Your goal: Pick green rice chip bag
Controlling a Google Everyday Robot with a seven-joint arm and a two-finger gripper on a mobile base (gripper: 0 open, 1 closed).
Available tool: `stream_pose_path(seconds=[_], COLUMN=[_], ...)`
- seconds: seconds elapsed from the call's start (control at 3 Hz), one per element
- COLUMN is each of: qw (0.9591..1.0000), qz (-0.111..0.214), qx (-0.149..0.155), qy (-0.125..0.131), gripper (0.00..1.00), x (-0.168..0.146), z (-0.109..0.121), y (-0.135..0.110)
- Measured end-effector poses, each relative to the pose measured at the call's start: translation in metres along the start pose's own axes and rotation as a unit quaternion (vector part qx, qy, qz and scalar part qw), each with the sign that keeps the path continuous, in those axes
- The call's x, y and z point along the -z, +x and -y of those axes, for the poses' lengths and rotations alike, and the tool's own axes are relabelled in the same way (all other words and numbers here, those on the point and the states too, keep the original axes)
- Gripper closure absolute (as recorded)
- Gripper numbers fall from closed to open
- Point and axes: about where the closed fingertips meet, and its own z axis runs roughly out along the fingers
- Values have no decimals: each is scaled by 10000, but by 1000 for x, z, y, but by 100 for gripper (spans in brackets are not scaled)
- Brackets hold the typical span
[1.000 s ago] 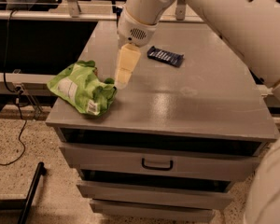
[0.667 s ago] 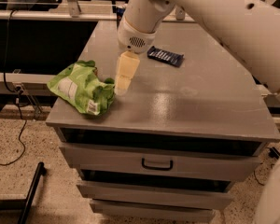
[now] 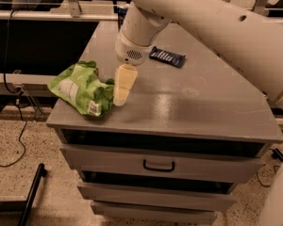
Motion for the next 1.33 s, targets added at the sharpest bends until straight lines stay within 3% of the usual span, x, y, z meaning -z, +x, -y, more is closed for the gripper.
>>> stream_pose_path(seconds=[0.67,1.0,1.33], qw=[9999,9999,9999], qz=[106,102,99], qx=[-24,-16,-9], qy=[-18,-35,-49], gripper=[0,23,53], x=[-19,-20,-22], z=[-2,-3,-3], y=[-7,-8,-8])
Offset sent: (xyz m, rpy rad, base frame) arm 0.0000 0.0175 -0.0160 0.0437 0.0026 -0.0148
